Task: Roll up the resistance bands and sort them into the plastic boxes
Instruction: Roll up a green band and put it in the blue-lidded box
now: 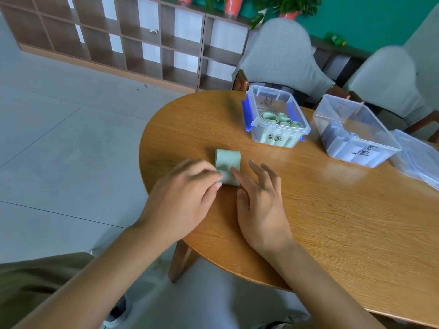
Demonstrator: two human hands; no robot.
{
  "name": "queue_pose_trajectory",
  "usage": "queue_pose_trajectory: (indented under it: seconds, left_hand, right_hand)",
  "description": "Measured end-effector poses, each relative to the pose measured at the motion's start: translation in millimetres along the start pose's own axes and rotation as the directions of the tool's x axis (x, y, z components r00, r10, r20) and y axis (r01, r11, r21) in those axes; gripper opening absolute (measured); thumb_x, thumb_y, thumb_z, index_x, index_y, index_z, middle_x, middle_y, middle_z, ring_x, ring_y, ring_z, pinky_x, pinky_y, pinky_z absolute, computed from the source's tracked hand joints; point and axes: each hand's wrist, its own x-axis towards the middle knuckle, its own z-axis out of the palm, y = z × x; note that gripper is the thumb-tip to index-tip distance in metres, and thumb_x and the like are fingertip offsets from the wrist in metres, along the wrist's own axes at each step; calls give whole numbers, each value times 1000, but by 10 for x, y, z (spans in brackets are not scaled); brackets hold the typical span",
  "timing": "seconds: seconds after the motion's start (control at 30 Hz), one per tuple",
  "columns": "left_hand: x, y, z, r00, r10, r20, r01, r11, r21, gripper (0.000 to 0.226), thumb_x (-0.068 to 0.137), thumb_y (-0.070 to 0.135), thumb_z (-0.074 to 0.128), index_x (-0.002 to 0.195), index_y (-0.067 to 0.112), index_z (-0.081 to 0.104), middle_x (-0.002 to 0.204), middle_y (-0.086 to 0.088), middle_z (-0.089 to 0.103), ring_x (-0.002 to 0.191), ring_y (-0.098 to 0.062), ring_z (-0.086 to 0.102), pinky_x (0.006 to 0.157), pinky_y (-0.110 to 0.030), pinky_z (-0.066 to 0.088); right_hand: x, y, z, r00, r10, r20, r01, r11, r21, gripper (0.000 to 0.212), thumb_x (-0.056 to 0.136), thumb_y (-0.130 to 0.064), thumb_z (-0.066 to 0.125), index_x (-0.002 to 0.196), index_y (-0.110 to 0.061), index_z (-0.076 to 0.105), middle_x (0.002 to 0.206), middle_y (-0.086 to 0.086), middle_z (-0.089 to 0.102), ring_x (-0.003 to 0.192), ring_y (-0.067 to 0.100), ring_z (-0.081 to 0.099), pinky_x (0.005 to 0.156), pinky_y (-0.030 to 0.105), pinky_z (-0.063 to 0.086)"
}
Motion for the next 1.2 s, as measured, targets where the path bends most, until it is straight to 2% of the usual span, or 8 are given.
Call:
queue_pose_trajectory:
  seconds: [0.1,0.33,0.53,0.67,0.83,0.93,1.03,1.2]
  left_hand:
    - [3,-1,7,1000,-8,17,8,1000,25,22,97,22,59,112,20,75,115,12,66,98,-11,62,68,-25,53]
    - [43,24,41,996,-38,77,30,994,101,29,95,20,57,121,19,70,127,9,63,101,-17,64,70,-32,55]
    - [83,-4,56,991,-60,118,50,995,82,36,97,22,56,132,19,64,135,9,60,104,-16,66,76,-29,55]
    - [118,-25,82,989,-89,117,81,994,69,39,98,22,53,136,21,61,135,9,59,112,-15,61,82,-29,54]
    - [194,-49,97,977,-195,84,205,970,-131,39,98,14,52,135,22,62,137,8,57,121,-10,56,99,-26,47]
    - [257,-64,82,942,-329,72,337,910,-243,38,97,13,53,132,22,60,122,7,67,109,-5,62,92,-23,49]
    - [321,-24,80,892,-439,107,447,818,-362,37,96,12,52,131,20,60,121,10,70,105,0,64,87,-10,47]
    - [340,157,88,852,-504,140,509,738,-443,40,97,7,50,132,17,64,124,10,69,102,13,55,78,9,34]
  right_hand:
    - [71,8,-3,1000,-2,16,2,1000,2,54,93,-8,45,143,-25,53,153,14,40,145,34,23,116,51,32]
    - [56,-56,-34,996,-35,87,41,997,-69,54,98,-17,50,150,-22,40,158,6,32,148,26,18,117,48,29]
    - [-47,-105,-59,990,-138,33,140,985,-100,45,95,-20,49,139,-12,51,142,1,48,128,23,47,102,46,46]
    - [-17,-74,-33,987,-156,49,160,983,-90,49,96,-24,44,142,-9,50,146,3,48,129,24,47,101,47,47]
    - [72,-64,-33,986,-155,65,159,985,-67,50,94,-17,52,143,-15,48,145,0,51,127,22,46,105,43,44]
    - [108,-49,-33,987,-150,65,153,987,-52,46,93,-15,53,139,-14,49,145,0,51,124,23,47,105,42,43]
    - [115,-54,-21,989,-135,66,138,990,-30,46,93,-12,56,139,-12,49,146,2,51,125,22,46,109,36,39]
    - [144,-149,-26,997,35,75,-50,975,218,54,93,-7,59,144,-11,42,140,5,54,129,19,50,109,22,37]
